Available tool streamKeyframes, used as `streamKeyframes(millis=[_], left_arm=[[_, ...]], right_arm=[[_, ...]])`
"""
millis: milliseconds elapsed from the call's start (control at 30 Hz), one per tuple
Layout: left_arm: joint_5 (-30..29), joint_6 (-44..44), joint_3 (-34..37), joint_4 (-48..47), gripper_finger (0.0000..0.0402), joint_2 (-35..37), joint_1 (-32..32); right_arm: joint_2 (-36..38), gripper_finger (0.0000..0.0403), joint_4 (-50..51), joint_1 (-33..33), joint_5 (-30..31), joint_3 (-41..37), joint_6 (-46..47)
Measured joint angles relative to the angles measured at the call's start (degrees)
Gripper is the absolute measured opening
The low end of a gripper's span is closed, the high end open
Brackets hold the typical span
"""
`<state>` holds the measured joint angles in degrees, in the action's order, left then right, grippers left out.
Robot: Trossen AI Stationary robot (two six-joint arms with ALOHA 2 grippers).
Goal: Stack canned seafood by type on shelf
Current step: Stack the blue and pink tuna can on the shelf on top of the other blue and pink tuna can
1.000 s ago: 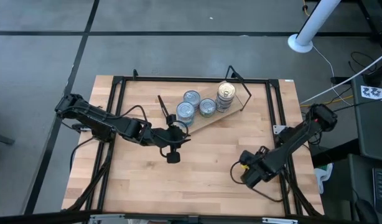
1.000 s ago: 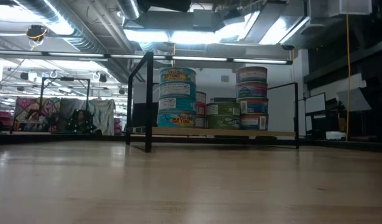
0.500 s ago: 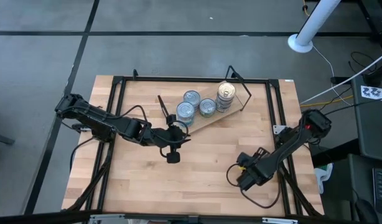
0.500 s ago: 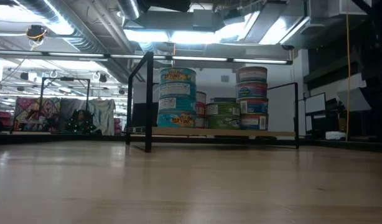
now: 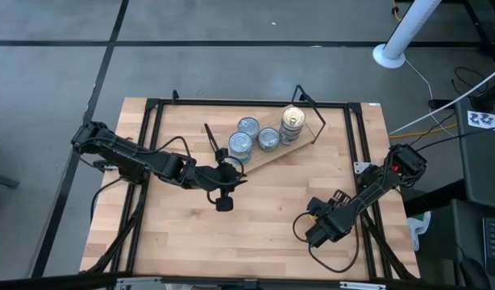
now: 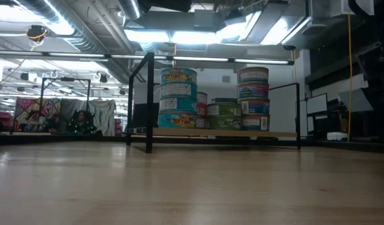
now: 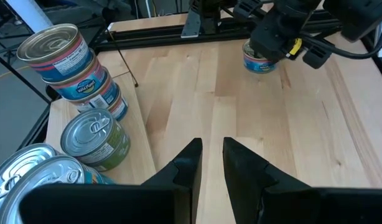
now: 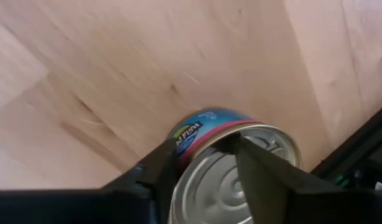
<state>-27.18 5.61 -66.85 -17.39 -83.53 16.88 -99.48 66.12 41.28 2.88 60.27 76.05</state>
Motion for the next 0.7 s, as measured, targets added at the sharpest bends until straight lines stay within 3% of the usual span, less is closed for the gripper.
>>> streamKeyframes(millis=[200, 367, 533, 700], left_arm=[[0.0, 0.0, 0.0, 0.0, 0.006, 0.0, 0.0], [0.0, -0.01, 0.0, 0.0, 0.006, 0.0, 0.0], [0.0, -0.02, -0.02, 0.0, 0.006, 0.0, 0.0], [0.0, -0.02, -0.02, 0.0, 0.006, 0.0, 0.0]], right_arm=[[-0.03, 0.0085, 1.06, 0.0, 0.63, -0.02, 0.02], [-0.04, 0.0035, 1.56, 0.0, 2.07, -0.04, -0.02], [-0.04, 0.0005, 1.97, 0.0, 2.22, -0.04, -0.09], [-0.1, 0.0003, 2.25, -0.04, 2.28, 0.27, -1.55]])
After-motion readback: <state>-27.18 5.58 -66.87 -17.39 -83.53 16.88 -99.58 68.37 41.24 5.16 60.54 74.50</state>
